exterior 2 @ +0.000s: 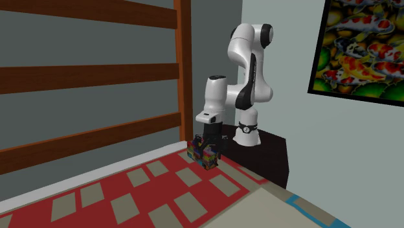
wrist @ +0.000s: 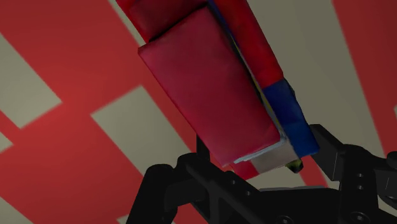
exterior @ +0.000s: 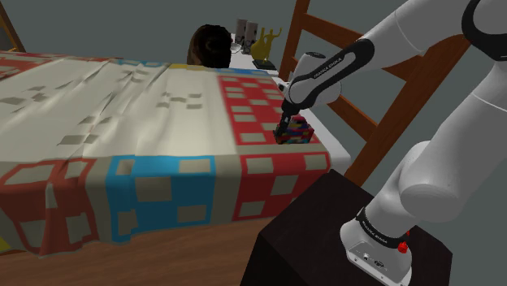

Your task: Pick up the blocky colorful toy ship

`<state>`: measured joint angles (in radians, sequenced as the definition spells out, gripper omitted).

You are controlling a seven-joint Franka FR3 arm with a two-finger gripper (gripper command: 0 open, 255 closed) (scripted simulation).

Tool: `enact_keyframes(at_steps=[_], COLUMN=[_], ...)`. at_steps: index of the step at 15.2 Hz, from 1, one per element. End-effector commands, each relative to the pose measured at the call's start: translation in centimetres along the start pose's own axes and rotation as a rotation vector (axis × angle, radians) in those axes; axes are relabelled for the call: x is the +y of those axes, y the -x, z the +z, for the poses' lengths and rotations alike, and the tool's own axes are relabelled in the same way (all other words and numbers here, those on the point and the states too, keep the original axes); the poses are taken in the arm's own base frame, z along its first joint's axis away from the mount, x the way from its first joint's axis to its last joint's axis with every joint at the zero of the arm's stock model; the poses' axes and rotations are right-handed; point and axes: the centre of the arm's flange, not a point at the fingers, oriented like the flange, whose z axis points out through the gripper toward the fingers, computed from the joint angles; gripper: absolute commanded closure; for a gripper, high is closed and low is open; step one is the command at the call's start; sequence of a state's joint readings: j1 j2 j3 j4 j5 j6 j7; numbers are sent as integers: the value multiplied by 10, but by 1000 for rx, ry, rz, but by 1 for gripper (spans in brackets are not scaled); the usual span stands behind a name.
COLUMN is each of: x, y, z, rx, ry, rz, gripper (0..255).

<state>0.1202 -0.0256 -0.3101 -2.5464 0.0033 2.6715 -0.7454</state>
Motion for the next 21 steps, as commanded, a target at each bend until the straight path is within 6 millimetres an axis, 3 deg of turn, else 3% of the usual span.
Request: enact_keyframes(at_steps=[1,6,21], x=[0,0,8], y=[1,0,-9], z=[1,1,-77], rx=[-2,-2,-2], ry=[-1,-1,-1], rz=[1,1,1], gripper=[255,255,255])
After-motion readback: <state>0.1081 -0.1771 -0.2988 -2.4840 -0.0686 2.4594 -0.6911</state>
